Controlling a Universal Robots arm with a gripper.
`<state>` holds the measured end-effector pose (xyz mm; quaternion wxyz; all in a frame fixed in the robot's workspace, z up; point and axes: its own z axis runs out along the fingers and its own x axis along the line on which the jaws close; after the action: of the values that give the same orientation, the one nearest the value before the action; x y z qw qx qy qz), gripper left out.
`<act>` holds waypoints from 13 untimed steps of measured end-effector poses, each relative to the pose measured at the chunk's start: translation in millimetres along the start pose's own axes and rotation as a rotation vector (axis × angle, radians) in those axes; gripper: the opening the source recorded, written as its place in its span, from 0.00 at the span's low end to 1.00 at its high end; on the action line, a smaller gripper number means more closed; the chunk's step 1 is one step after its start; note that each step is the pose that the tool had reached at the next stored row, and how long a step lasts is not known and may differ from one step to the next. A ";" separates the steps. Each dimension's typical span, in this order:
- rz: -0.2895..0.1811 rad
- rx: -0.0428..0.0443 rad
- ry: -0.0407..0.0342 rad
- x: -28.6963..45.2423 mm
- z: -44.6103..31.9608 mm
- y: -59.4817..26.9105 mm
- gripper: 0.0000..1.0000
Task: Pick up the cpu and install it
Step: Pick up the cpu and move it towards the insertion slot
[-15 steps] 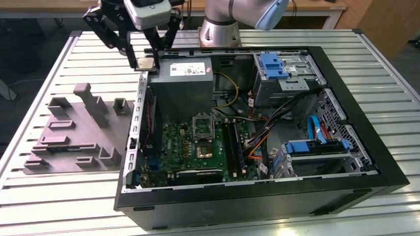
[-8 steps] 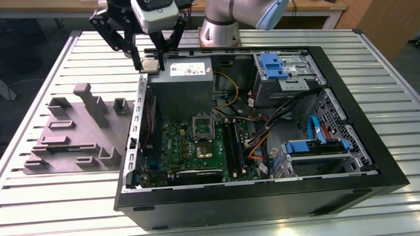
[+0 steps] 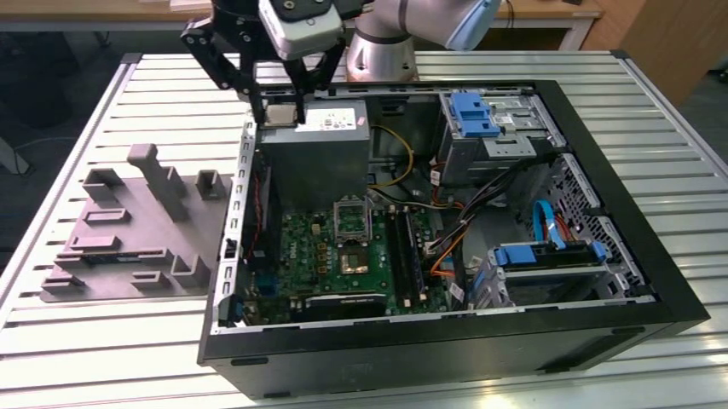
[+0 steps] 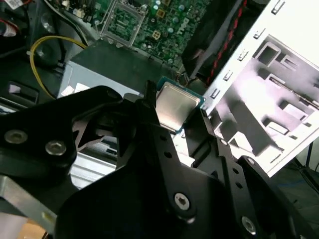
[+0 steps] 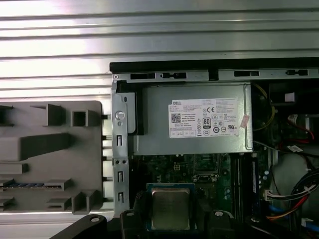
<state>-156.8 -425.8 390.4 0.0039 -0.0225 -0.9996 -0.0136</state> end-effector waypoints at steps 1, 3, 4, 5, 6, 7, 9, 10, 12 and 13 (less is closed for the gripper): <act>0.000 0.0000 0.0000 -4.2 0.0 0.2 0.47; 0.000 0.0000 0.0000 -12.5 0.1 0.6 0.47; 0.000 0.0002 0.0001 -16.7 0.1 0.7 0.47; 0.000 0.0001 0.0000 -20.8 0.1 0.9 0.47; 0.000 0.0000 -0.0001 -25.2 0.3 1.1 0.47; 0.000 0.0000 0.0000 -30.0 0.3 1.4 0.47; 0.000 0.0000 0.0000 -38.7 0.4 1.7 0.47; 0.000 0.0000 0.0000 -42.9 0.5 1.9 0.47; 0.000 0.0000 0.0000 -51.4 0.6 2.3 0.47; 0.000 0.0000 0.0000 -55.9 0.6 2.5 0.47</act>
<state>-100.8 -425.8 389.4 0.0039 -0.0226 -0.9996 -0.0136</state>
